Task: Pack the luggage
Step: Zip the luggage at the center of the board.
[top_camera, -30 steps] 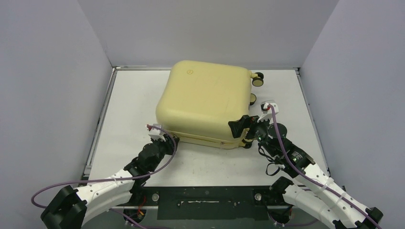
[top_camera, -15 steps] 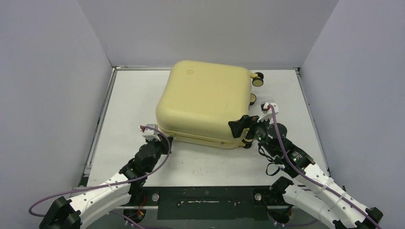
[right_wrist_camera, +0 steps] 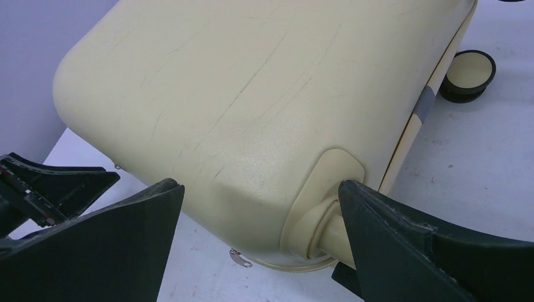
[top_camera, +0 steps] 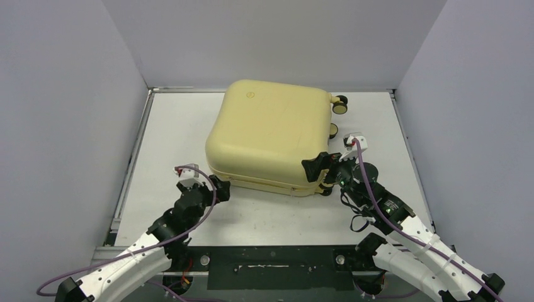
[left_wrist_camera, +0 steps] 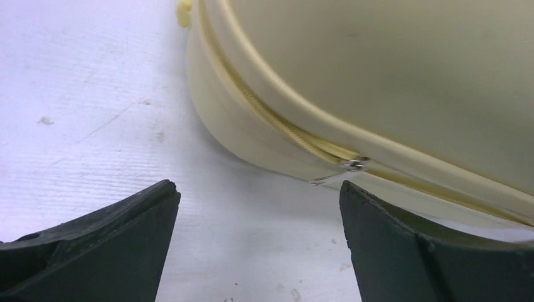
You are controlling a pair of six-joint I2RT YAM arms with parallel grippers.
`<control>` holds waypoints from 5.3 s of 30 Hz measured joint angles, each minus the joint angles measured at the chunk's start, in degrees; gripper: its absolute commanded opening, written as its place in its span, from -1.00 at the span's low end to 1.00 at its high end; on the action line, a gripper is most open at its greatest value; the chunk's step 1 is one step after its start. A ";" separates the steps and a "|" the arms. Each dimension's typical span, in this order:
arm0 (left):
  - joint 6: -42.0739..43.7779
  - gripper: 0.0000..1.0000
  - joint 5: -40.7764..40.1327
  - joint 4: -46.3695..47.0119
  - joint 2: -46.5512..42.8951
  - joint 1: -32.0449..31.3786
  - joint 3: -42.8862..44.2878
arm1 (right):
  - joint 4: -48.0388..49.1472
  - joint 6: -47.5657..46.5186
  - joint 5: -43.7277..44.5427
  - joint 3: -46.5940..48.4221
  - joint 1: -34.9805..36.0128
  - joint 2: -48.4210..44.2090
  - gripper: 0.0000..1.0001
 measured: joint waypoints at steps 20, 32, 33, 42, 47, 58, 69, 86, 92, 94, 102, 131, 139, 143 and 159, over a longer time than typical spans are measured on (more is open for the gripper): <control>3.15 0.26 2.03 0.31 15.32 -2.64 11.32 | 0.44 -1.33 0.35 -1.09 0.00 0.02 1.00; -1.46 -0.52 -5.62 -9.09 13.11 -2.89 15.61 | 0.63 -1.36 0.48 -1.09 0.00 1.07 1.00; -1.62 -0.52 -6.67 -10.01 12.55 -2.73 15.89 | 0.72 -1.36 0.48 -1.09 0.00 1.20 1.00; -0.13 0.06 -7.50 -14.93 9.70 -2.23 16.20 | 1.46 -1.36 0.46 -1.07 0.00 1.64 1.00; 2.08 0.15 -2.91 -11.80 11.98 -2.23 16.17 | 1.77 -1.36 0.46 -1.07 0.00 1.73 1.00; 5.14 -0.14 10.69 0.66 18.58 3.85 12.81 | 1.73 -1.33 0.44 -1.09 0.00 1.68 1.00; 5.31 -0.50 19.76 11.67 19.56 9.57 8.61 | 1.68 -1.36 0.44 -1.09 0.00 1.36 1.00; 5.11 -1.00 19.56 10.14 19.12 9.40 8.02 | 1.64 -1.33 0.44 -1.09 0.00 1.01 1.00; 4.31 -1.00 16.50 7.30 17.59 9.07 8.68 | 1.27 -1.40 0.46 -1.09 0.00 0.22 1.00; 3.91 -1.00 15.17 5.75 16.09 9.07 8.79 | 1.25 -1.53 0.46 -1.09 0.00 0.20 1.00; 3.17 -1.00 12.11 0.33 14.53 9.03 10.56 | 1.22 -1.75 0.46 -1.09 0.00 0.17 1.00; 17.03 0.93 29.22 -13.38 13.79 20.33 23.91 | 0.83 -2.21 0.26 -1.20 0.00 -1.75 1.00; 18.12 0.87 44.57 -5.92 13.94 29.22 16.61 | 0.81 -2.21 -0.22 -1.25 0.00 -2.40 1.00; 18.23 0.72 48.13 -1.40 15.23 31.95 13.00 | 0.83 -2.19 -0.46 -1.44 0.00 -3.69 1.00; 15.61 0.28 63.69 18.23 28.41 37.13 9.55 | 0.87 -2.19 -1.31 -2.60 0.37 -4.33 1.00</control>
